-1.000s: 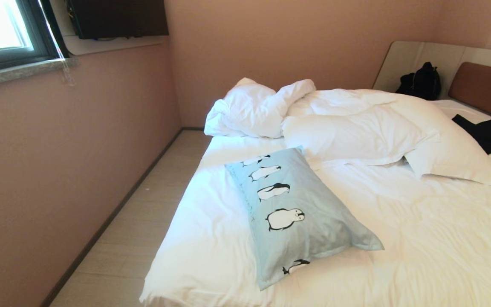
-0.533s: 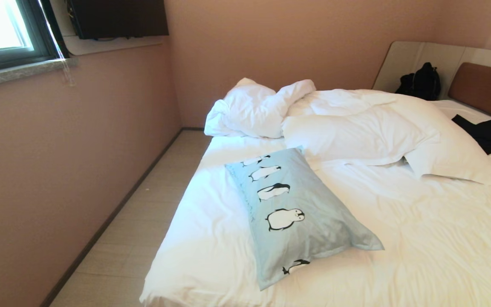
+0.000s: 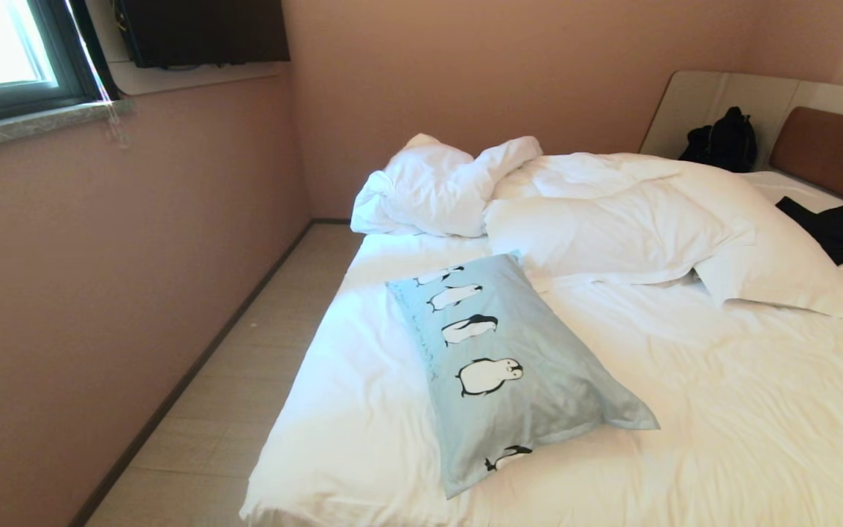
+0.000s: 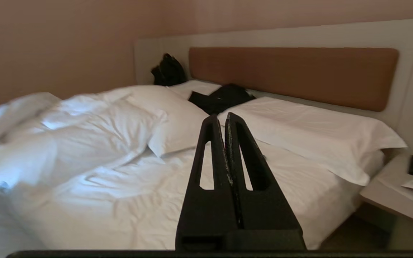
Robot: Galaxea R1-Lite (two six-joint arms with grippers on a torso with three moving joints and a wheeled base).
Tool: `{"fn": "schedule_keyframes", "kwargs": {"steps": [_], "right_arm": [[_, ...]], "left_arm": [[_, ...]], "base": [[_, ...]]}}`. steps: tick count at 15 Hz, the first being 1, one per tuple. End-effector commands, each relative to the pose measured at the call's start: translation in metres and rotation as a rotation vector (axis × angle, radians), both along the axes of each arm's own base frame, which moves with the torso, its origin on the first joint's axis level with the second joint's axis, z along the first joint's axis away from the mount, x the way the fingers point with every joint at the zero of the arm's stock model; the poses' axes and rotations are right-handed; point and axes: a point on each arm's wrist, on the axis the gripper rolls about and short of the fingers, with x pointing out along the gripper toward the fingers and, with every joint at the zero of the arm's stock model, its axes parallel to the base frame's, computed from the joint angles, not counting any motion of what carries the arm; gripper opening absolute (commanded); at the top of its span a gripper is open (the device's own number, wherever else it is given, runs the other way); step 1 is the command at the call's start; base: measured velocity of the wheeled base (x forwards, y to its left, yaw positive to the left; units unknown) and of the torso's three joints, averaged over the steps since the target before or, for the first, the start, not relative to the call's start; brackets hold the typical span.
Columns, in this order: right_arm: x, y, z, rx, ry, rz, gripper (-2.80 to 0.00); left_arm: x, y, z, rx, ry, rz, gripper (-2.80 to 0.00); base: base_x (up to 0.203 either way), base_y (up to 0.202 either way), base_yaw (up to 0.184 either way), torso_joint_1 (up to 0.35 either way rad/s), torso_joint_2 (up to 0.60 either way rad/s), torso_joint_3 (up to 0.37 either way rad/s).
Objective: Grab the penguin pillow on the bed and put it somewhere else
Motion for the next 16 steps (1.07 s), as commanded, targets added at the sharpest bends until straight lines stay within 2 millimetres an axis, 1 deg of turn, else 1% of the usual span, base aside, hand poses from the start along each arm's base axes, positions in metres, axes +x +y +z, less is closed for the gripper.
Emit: {"fn": "schedule_keyframes", "kwargs": {"steps": [1, 2, 6, 10, 12, 16], "right_arm": [[-0.015, 0.007, -0.018, -0.103, 0.008, 0.314, -2.8], [-0.02, 0.008, -0.025, -0.117, 0.031, 0.373, -2.8], [-0.026, 0.011, -0.02, -0.024, -0.051, 0.545, -2.8], [-0.024, 0.012, -0.021, -0.006, -0.055, 0.627, -2.8], [-0.02, 0.013, -0.025, 0.001, -0.036, 0.679, -2.8], [0.004, 0.014, -0.055, 0.039, 0.082, 0.699, -2.8]], "left_arm": [[0.0, 0.0, 0.0, 0.0, 0.001, 0.0, -2.8], [0.0, 0.0, 0.0, 0.0, 0.001, 0.0, -2.8], [0.0, 0.0, 0.0, 0.0, 0.001, 0.0, -2.8], [0.0, 0.0, 0.0, 0.0, 0.001, 0.0, -2.8], [0.0, 0.0, 0.0, 0.0, 0.001, 0.0, -2.8], [0.0, 0.0, 0.0, 0.0, 0.001, 0.0, -2.8]], "base": [[0.0, 0.0, 0.0, 0.0, 0.0, 0.0], [0.0, 0.0, 0.0, 0.0, 0.0, 0.0], [0.0, 0.0, 0.0, 0.0, 0.0, 0.0], [0.0, 0.0, 0.0, 0.0, 0.0, 0.0], [0.0, 0.0, 0.0, 0.0, 0.0, 0.0], [0.0, 0.0, 0.0, 0.0, 0.0, 0.0]]}}
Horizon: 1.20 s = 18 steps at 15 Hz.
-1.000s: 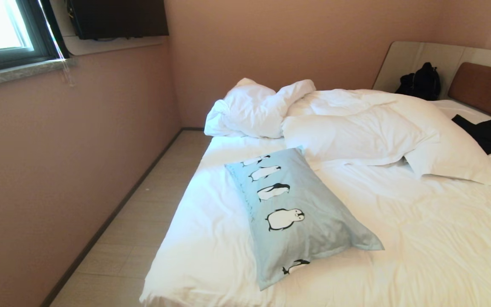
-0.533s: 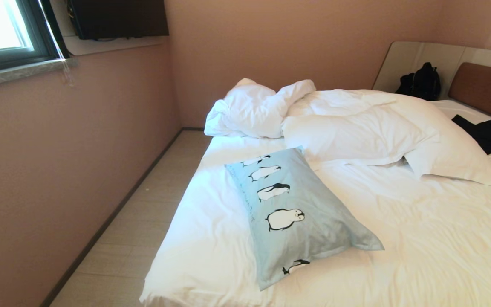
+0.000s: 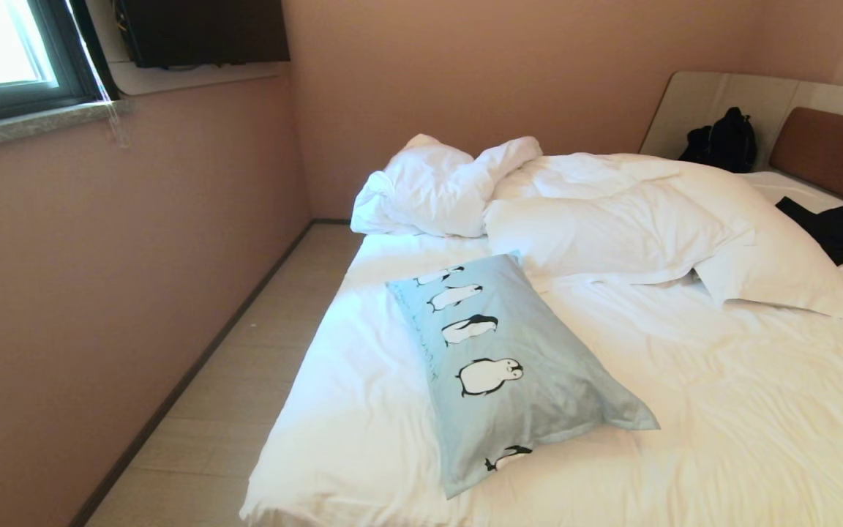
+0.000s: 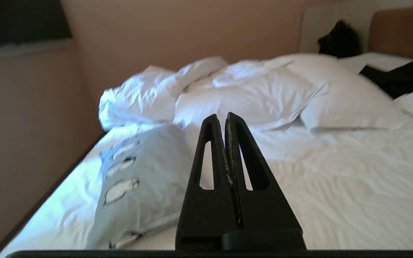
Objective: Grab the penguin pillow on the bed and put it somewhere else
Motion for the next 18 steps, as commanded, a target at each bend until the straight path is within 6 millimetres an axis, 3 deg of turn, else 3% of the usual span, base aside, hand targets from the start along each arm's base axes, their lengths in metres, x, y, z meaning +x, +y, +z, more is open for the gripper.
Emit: {"fn": "schedule_keyframes", "kwargs": {"steps": [1, 11, 18], "right_arm": [[0.013, 0.001, -0.018, -0.015, 0.064, 0.053, -2.8], [0.049, 0.001, -0.083, -0.087, 0.218, 0.037, -2.8], [0.05, 0.002, -0.097, -0.149, 0.328, 0.042, -2.8]], "left_arm": [[0.0, 0.0, 0.0, 0.0, 0.001, 0.0, -2.8], [0.0, 0.0, 0.0, 0.0, 0.001, 0.0, -2.8], [0.0, 0.0, 0.0, 0.0, 0.001, 0.001, -2.8]], "base": [[0.0, 0.0, 0.0, 0.0, 0.0, 0.0], [0.0, 0.0, 0.0, 0.0, 0.0, 0.0], [0.0, 0.0, 0.0, 0.0, 0.0, 0.0]]}}
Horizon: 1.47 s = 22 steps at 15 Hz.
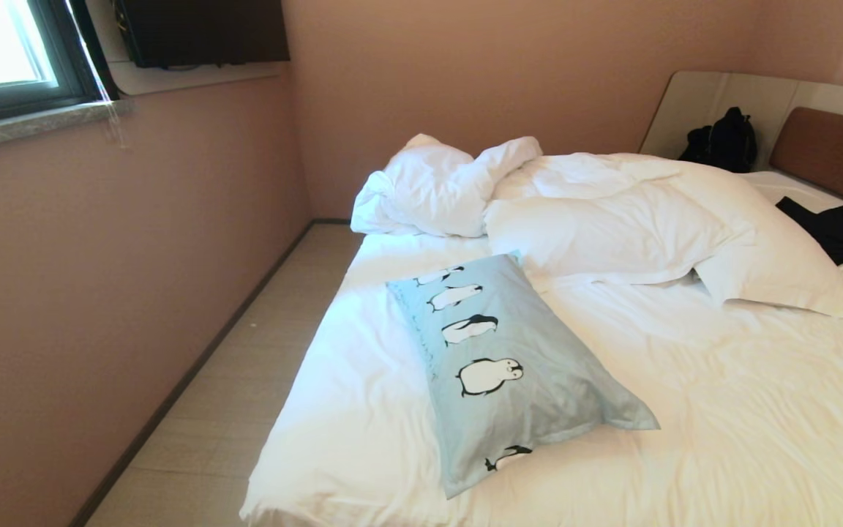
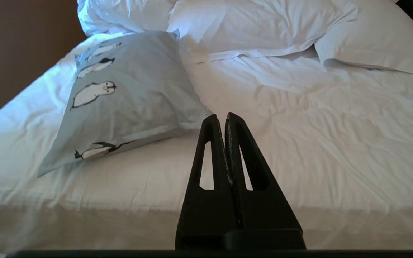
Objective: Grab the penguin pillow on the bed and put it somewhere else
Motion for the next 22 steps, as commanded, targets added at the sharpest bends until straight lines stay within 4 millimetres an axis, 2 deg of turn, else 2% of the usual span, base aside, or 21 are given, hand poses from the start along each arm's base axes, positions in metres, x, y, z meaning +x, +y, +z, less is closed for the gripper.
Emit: {"fn": "schedule_keyframes", "kwargs": {"steps": [1, 22], "right_arm": [[0.0001, 0.0, -0.0061, -0.021, 0.056, 0.001, -2.8], [0.0001, 0.0, -0.0062, 0.006, 0.056, 0.002, -2.8]], "left_arm": [[0.0001, 0.0, -0.0004, -0.001, 0.001, 0.0, -2.8], [0.0001, 0.0, -0.0004, -0.001, 0.001, 0.0, -2.8]], "base": [[0.0, 0.0, 0.0, 0.0, 0.0, 0.0], [0.0, 0.0, 0.0, 0.0, 0.0, 0.0]]}}
